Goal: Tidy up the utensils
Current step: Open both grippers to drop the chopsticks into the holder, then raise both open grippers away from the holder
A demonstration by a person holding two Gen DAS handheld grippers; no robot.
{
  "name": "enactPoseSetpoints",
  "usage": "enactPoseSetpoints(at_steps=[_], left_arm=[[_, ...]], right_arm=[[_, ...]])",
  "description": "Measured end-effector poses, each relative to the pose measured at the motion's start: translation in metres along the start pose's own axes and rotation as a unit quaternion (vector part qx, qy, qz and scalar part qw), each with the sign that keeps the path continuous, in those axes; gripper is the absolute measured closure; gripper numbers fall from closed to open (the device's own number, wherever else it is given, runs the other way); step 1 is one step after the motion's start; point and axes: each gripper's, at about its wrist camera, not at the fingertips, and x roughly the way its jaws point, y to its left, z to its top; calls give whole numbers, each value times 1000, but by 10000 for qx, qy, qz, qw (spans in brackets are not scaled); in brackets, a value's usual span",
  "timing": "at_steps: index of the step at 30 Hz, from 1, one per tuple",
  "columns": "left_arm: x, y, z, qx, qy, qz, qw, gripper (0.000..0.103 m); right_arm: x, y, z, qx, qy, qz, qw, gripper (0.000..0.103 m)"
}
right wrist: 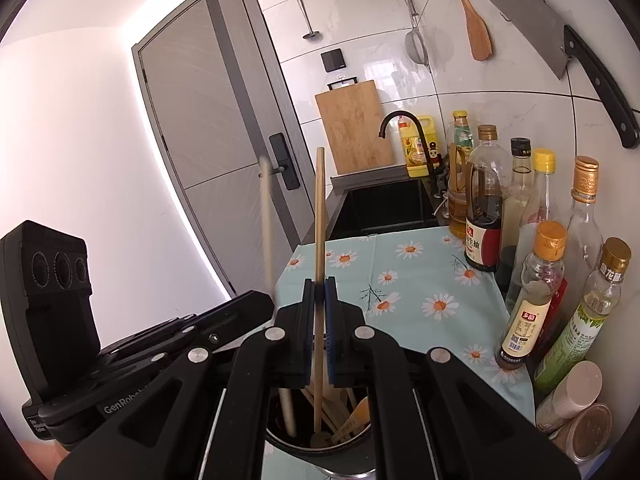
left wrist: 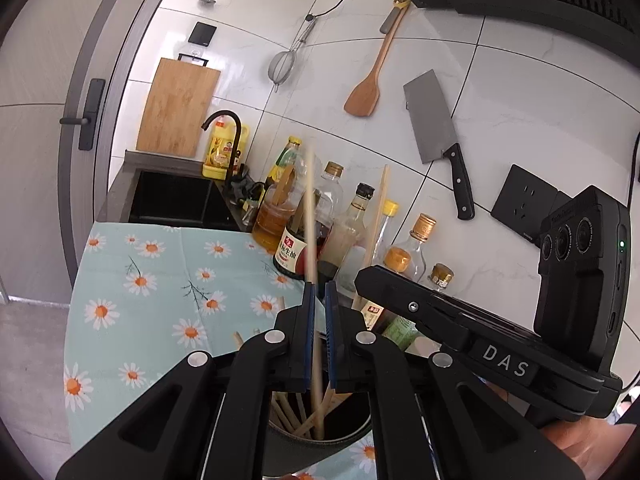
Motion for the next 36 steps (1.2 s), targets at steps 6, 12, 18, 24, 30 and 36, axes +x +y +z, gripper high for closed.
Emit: enactPoseSetpoints(at_steps=[6, 12, 18, 24, 30, 36], left_arm=[[-5, -1, -1, 39, 0, 34, 10000, 98], [-13, 0, -1, 25, -6, 70, 10000, 98], [-24, 0, -2, 23, 5, 80, 10000, 98], [-37, -2, -5, 48, 40, 142, 9999, 98], [-49, -5, -8, 63, 67, 201, 9998, 97], [-64, -7, -13, 93, 67, 319, 9994, 82]], right_arm=[[-3, -2, -3, 68, 58, -59, 9999, 96], [-10, 0, -5, 89, 101, -77, 9999, 89], [-17, 3, -8, 120, 133, -95, 9998, 89], [-25, 9, -11, 122, 181, -88, 9997, 85], [-37, 15, -14, 100, 155, -39, 9998, 83], [-53, 16, -17, 83, 182, -75, 9998, 71]])
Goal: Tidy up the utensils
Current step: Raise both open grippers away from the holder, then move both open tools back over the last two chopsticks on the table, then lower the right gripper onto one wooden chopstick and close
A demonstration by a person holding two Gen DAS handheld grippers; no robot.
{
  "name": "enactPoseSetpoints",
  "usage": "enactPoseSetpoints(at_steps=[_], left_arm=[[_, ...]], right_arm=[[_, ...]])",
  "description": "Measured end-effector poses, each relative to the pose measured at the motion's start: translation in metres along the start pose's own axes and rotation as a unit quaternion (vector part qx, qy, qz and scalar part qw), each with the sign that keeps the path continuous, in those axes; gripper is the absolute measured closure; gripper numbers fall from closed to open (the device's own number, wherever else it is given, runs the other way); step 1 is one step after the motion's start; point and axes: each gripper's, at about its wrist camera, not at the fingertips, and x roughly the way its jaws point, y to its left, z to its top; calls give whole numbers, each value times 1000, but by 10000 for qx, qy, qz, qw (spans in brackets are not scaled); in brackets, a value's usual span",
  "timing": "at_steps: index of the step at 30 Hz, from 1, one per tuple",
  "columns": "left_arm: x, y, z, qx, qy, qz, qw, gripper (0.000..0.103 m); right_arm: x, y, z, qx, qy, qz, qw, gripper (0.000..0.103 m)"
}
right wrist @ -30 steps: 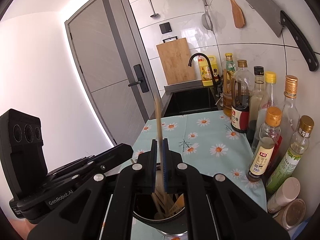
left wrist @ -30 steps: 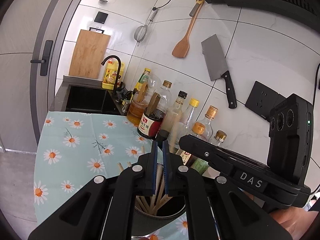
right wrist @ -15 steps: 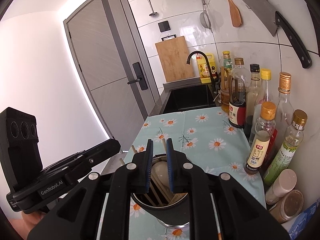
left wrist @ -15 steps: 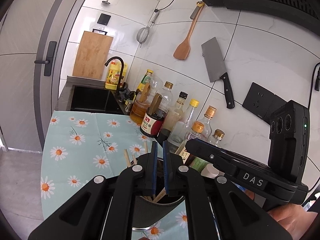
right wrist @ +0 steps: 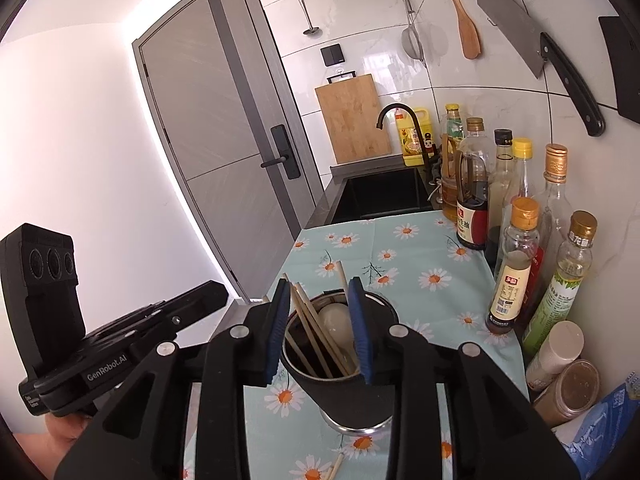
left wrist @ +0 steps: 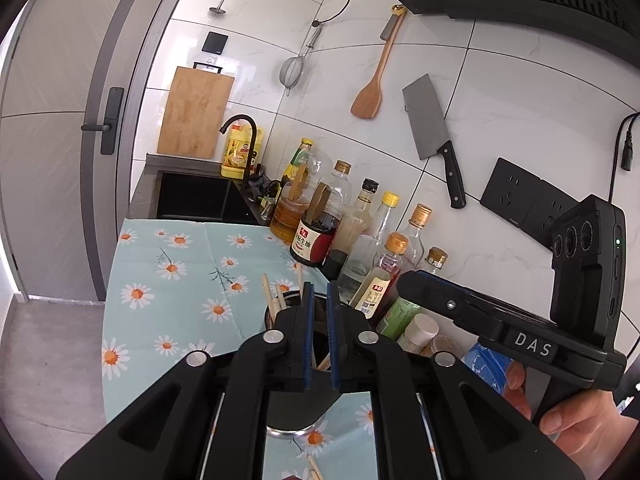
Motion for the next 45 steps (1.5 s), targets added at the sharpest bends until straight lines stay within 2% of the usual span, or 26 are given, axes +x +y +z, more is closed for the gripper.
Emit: enactPoseSetpoints(at_steps=[1, 2, 9, 10, 11, 13, 16, 18, 20, 21, 25, 27, 32, 37, 42, 45], left_arm=[[-3, 0, -1, -14, 1, 2, 10000, 62], [-5, 1, -2, -30, 4, -6, 10000, 53], [-20, 0, -17, -10, 221, -15, 9998, 53], [-23, 0, -20, -6, 272, -10, 9996, 48], [-26, 1, -23, -24, 337, 3, 9994, 36], [-33, 2, -29, -38, 392, 40, 9992, 31], [-42, 2, -40, 27, 541, 146, 9984, 30], [-46, 3, -46, 9, 690, 247, 9973, 24], [-50, 3, -50, -37, 785, 288, 9965, 11], [-52, 3, -54, -55, 839, 330, 9959, 9], [-55, 5, -68, -92, 1057, 556, 9928, 7], [-55, 5, -78, -125, 1223, 625, 9904, 7], [-59, 6, -98, -184, 1351, 655, 9885, 7], [-60, 4, -116, -334, 1511, 615, 9860, 7], [-59, -3, -134, -218, 1741, 710, 9819, 7], [-60, -2, -144, -341, 1794, 824, 9797, 7]], right_arm=[[-3, -1, -1, 15, 0, 14, 10000, 69], [-6, -2, -3, 30, 4, -3, 10000, 67], [-23, -4, -19, 169, 169, -19, 9997, 58], [-25, -4, -22, 190, 211, -17, 9996, 55], [-27, -4, -24, 214, 262, -25, 9994, 50], [-31, -5, -31, 279, 337, -57, 9990, 48], [-32, -8, -41, 408, 571, 6, 9975, 41], [-32, -9, -49, 453, 742, 26, 9962, 39], [-29, -10, -58, 528, 1009, 14, 9935, 27], [-26, -12, -63, 635, 1195, -28, 9908, 24], [-15, -23, -85, 1149, 1807, 37, 9768, 23], [-11, -25, -92, 1230, 1997, 10, 9721, 23], [-3, -32, -110, 1592, 2422, 142, 9570, 23], [3, -29, -126, 1557, 2713, 182, 9496, 23], [9, -30, -134, 1642, 2890, 158, 9430, 23], [16, -30, -140, 1709, 3063, 231, 9362, 24]])
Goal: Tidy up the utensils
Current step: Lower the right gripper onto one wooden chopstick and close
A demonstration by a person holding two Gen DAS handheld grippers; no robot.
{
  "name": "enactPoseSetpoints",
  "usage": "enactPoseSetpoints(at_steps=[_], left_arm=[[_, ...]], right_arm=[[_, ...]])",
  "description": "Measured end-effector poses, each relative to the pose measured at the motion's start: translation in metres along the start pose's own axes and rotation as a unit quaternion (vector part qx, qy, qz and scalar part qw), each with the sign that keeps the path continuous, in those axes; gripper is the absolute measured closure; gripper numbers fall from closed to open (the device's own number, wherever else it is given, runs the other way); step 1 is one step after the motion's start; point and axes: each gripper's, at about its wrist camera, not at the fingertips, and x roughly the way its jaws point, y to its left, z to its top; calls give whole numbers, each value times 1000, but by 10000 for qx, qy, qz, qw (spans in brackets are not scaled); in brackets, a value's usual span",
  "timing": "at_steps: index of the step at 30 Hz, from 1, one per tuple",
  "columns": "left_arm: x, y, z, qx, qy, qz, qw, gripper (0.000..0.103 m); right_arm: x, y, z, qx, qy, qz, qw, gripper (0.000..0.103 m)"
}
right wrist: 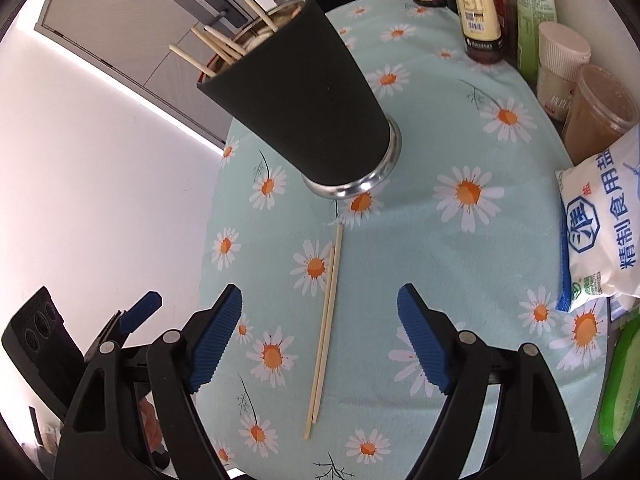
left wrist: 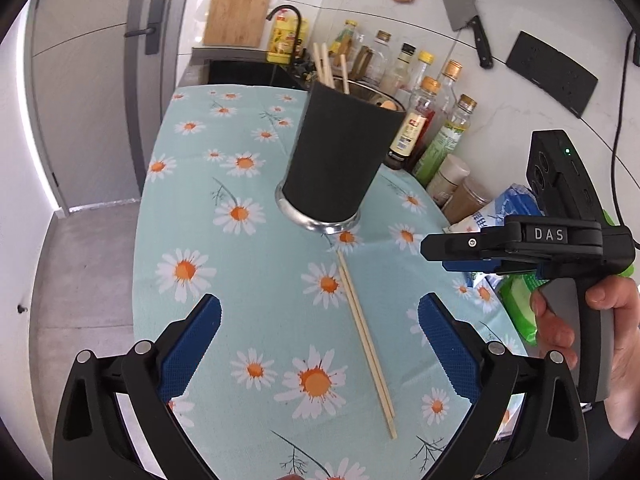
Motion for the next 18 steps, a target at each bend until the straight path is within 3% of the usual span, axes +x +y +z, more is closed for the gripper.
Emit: enactPoseSetpoints(at_steps=[6, 18], left_arm=[[5, 4, -16, -221, 199, -42, 9995, 7], [14, 13, -43, -399, 510, -57, 9979, 7]], right_arm=[[25, -1, 4, 121, 558, -71, 9983, 38], [75, 19, 9, -109, 1332, -656, 9889, 68]])
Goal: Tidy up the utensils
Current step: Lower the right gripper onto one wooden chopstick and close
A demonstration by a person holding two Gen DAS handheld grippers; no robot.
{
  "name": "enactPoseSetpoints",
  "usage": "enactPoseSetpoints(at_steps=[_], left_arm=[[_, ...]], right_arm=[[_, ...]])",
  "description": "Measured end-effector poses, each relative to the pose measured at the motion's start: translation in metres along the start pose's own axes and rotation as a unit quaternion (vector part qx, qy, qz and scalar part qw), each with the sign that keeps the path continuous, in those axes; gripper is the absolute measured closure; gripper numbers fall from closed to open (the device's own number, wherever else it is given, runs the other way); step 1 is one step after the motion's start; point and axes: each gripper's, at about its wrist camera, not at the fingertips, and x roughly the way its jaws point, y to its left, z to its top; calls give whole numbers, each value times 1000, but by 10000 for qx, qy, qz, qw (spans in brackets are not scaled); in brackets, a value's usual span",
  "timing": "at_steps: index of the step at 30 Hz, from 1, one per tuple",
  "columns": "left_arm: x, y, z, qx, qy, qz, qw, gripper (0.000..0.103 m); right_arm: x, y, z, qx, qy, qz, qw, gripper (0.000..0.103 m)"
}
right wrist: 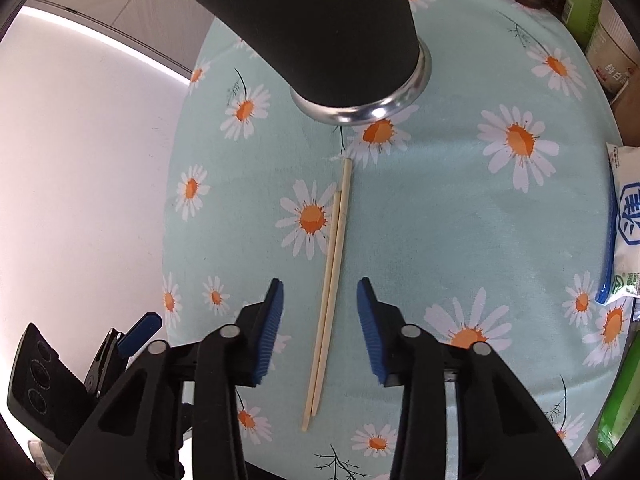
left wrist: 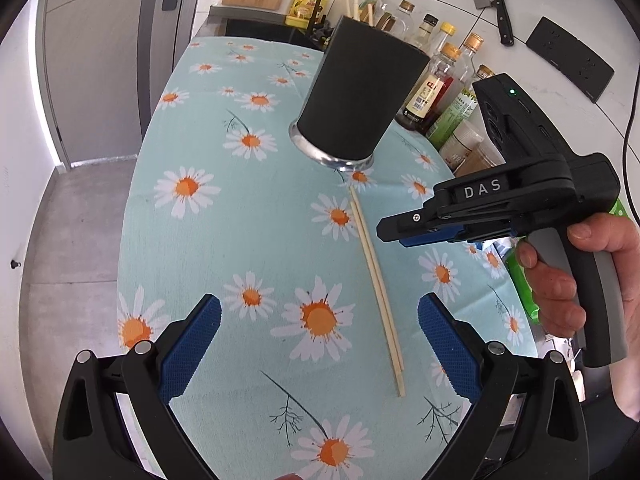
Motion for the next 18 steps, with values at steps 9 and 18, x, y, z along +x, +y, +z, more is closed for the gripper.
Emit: enactPoseSetpoints(at_steps=[9, 18], left_arm=[[6, 9, -4, -88, 131, -15, 9999, 7], [10, 12, -5, -165, 192, -44, 9997, 7]], right_arm=[[24, 6, 6, 21, 308, -336, 9990, 86], [35, 11, 7, -50, 400, -550, 9977, 94]])
